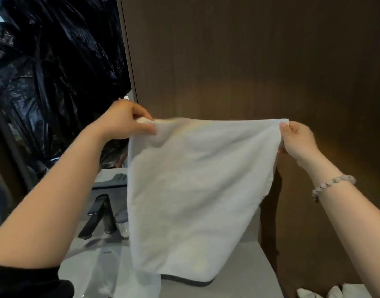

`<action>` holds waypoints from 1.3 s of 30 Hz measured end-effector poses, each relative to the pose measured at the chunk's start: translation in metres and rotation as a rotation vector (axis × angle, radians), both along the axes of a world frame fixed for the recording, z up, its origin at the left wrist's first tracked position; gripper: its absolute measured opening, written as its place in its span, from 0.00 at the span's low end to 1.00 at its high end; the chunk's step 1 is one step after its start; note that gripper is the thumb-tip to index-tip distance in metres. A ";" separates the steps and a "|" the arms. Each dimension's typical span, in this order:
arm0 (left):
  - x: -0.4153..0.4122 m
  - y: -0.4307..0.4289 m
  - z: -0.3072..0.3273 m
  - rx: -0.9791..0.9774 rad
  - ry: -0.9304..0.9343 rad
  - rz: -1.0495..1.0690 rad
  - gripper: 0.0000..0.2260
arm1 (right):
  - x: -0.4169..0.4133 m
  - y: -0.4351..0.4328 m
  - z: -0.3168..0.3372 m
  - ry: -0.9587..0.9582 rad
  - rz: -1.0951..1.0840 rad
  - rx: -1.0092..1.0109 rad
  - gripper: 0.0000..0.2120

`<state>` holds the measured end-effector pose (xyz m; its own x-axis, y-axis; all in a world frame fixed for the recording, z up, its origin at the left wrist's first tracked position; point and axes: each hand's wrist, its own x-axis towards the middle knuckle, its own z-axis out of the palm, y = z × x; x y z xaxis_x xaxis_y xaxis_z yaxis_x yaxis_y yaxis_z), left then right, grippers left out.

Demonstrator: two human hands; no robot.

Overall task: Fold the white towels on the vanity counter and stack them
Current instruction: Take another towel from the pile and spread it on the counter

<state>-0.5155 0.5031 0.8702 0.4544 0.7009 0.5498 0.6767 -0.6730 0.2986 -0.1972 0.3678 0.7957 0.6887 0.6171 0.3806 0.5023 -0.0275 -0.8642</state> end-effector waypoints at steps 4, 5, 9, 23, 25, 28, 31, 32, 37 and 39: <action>-0.004 0.010 -0.008 0.037 -0.171 0.160 0.05 | 0.004 -0.005 0.004 -0.049 0.035 -0.066 0.18; -0.003 0.012 -0.011 0.028 -0.188 0.197 0.06 | 0.003 -0.007 0.007 -0.082 0.042 -0.072 0.17; -0.004 0.019 -0.019 -0.147 0.031 0.129 0.06 | -0.001 -0.009 0.020 -0.196 0.061 -0.081 0.16; -0.009 0.020 -0.020 -0.039 -0.233 0.170 0.08 | 0.004 -0.004 0.003 -0.498 -0.163 0.038 0.13; -0.010 0.016 -0.023 -0.028 -0.224 0.172 0.08 | 0.007 0.000 0.000 -0.485 -0.168 0.045 0.13; -0.013 0.011 -0.031 -0.067 -0.212 0.181 0.08 | 0.008 0.007 -0.011 -0.439 -0.153 0.059 0.14; -0.018 0.005 -0.044 -0.090 -0.200 0.212 0.08 | 0.003 0.012 -0.022 -0.342 -0.076 0.072 0.15; -0.020 0.001 -0.048 -0.096 -0.196 0.212 0.08 | 0.001 0.012 -0.025 -0.314 -0.055 0.077 0.16; -0.028 -0.021 -0.060 -0.151 -0.231 0.168 0.03 | -0.012 -0.003 -0.029 -0.247 -0.043 0.117 0.17; -0.034 -0.032 -0.058 -0.144 -0.241 0.150 0.03 | -0.018 -0.016 -0.029 -0.236 -0.069 0.140 0.17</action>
<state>-0.5498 0.4713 0.8117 0.2092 0.8289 0.5189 0.6634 -0.5101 0.5475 -0.2148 0.3516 0.7670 0.6092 0.5019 0.6140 0.6913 0.0433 -0.7212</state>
